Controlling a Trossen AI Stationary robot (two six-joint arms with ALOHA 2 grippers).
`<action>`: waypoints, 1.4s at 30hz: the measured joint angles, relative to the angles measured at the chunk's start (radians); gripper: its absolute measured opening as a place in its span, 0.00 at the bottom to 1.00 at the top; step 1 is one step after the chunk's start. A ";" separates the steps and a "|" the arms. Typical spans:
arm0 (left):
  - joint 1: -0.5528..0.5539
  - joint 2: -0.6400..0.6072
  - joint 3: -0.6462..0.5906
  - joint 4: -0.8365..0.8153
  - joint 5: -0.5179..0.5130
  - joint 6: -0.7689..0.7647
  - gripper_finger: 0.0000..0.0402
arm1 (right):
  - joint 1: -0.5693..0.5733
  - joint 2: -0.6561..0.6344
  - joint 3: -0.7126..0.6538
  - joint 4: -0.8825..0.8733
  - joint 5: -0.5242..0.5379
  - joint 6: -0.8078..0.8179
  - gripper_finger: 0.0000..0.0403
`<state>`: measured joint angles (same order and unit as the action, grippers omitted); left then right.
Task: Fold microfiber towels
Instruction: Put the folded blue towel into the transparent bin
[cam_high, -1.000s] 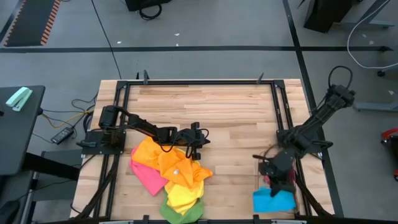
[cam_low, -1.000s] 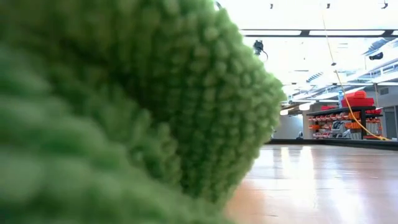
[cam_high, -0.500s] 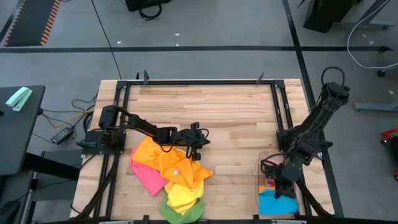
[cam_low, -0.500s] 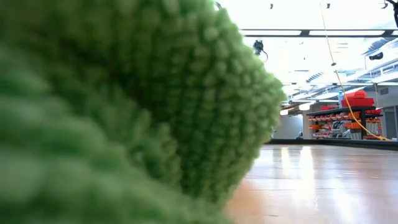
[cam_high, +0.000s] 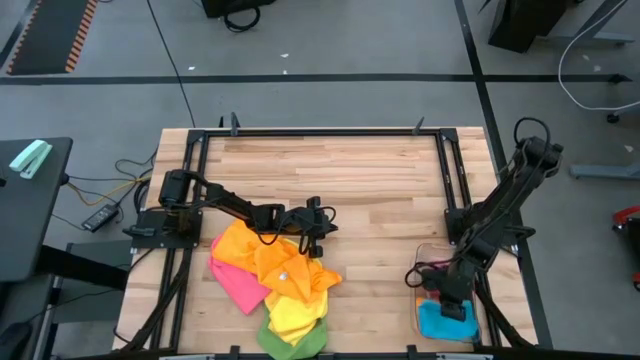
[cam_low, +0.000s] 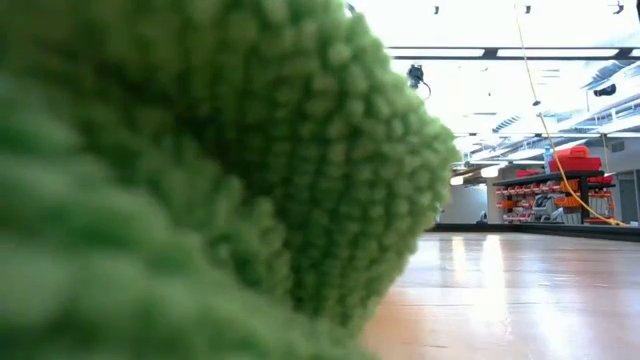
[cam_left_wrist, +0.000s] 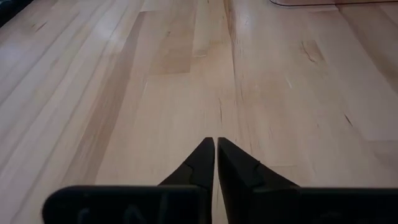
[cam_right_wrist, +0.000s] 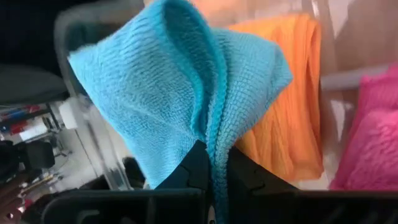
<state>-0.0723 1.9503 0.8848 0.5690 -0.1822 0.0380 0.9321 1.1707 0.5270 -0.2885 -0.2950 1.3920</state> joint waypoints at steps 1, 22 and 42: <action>0.000 0.000 0.000 0.000 0.000 0.000 0.07 | 0.000 0.011 0.000 0.002 -0.017 0.013 0.06; -0.004 0.000 0.000 0.000 0.000 0.000 0.07 | -0.030 0.127 0.001 -0.011 -0.009 0.043 0.44; -0.019 0.000 0.000 -0.008 0.015 -0.026 0.07 | -0.124 -0.107 0.128 -0.360 -0.131 0.153 0.55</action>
<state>-0.0913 1.9503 0.8848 0.5614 -0.1673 0.0116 0.8077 1.0640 0.6549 -0.6481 -0.4259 1.5453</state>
